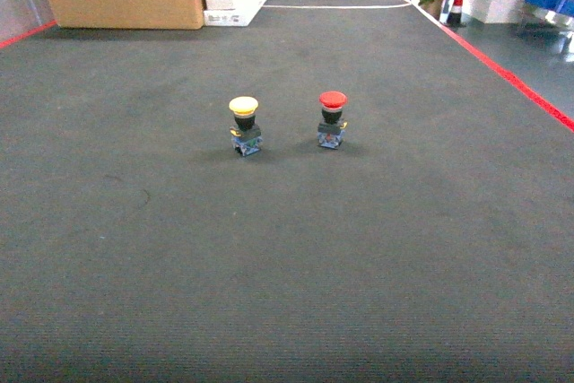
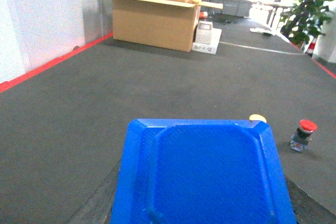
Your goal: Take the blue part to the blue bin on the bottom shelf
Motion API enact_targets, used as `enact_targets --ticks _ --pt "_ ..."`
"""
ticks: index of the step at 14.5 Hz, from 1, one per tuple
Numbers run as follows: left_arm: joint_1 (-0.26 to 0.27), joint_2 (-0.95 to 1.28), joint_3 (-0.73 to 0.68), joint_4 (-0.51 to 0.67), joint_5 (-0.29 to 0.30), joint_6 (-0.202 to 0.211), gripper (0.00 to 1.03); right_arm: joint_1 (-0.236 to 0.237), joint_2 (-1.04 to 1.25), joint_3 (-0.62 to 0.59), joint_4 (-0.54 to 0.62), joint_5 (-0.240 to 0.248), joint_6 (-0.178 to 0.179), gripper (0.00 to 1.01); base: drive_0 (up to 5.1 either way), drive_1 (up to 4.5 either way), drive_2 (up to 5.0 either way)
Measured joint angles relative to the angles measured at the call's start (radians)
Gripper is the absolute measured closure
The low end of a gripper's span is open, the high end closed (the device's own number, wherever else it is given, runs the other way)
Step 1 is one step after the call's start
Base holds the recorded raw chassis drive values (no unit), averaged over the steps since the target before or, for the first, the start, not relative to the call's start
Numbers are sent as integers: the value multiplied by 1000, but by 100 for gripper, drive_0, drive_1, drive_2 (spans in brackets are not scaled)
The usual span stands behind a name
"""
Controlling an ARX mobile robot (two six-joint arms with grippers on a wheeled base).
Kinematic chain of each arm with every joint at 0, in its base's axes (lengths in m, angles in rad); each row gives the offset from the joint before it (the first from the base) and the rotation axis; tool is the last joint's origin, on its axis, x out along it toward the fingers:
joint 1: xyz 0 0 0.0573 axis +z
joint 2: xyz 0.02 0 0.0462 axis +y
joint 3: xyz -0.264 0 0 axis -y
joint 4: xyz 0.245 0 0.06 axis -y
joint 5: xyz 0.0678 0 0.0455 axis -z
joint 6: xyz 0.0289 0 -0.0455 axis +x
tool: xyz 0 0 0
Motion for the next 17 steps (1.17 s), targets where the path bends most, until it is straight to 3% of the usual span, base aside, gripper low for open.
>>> enact_targets --ticks 3,9,17 --pt "14 4 -24 -52 6 -10 59 0 0 0 0 0 0 3 0 0 0" --pt "14 1 -26 -46 8 -10 59 0 0 0 0 0 0 3 0 0 0" --pt "14 -2 -25 -47 8 -10 59 0 0 0 -3 0 0 3 2 -189 193"
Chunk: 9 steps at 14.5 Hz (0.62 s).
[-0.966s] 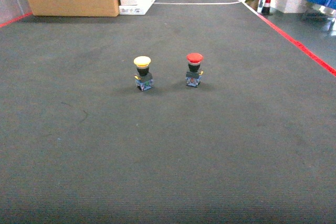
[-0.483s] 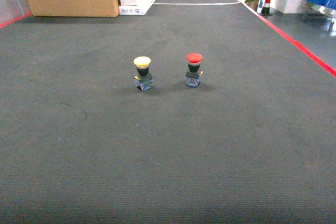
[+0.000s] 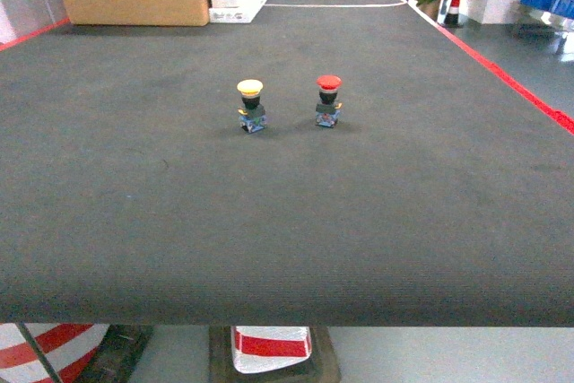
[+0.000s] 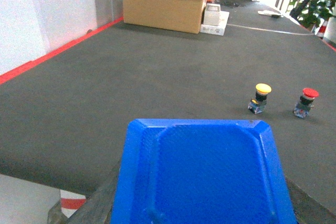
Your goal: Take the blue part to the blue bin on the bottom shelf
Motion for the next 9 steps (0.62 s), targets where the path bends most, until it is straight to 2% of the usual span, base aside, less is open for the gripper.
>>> enact_targets --ticks 9 --pt "0 0 0 1 0 0 59 0 0 0 4 0 0 3 -152 -152 -152"
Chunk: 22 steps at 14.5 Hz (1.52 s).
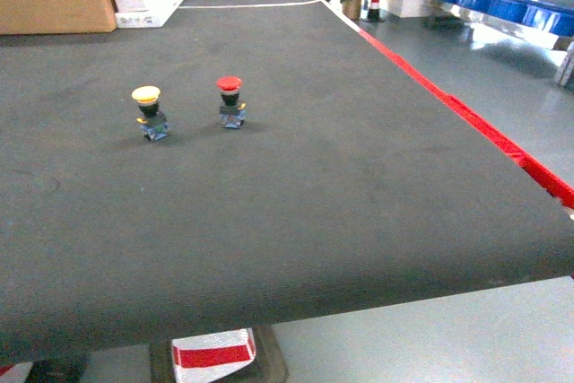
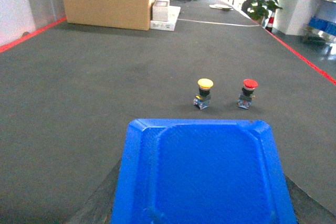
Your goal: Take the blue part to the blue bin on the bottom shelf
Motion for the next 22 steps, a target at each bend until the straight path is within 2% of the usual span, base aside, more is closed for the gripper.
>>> enact_targets --ticks 22 --pt "0 0 0 0 0 0 59 0 0 0 0 0 0 3 -162 -162 -162"
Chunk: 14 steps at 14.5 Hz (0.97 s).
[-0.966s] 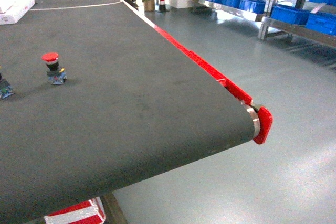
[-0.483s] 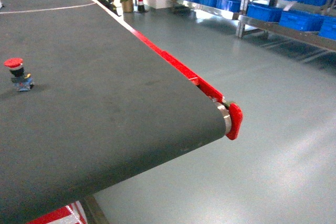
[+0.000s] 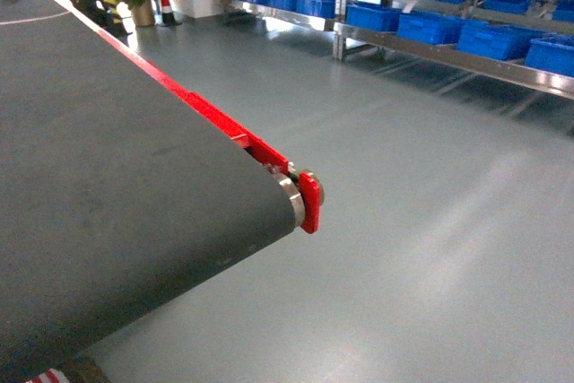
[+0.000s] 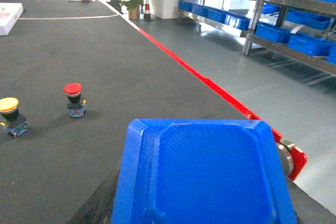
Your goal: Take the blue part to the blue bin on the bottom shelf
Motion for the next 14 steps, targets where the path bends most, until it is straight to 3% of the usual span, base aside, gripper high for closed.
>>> enact_targets --ticks 14 --pt "0 0 0 0 0 0 59 0 0 0 0 0 0 3 -161 -161 -161"
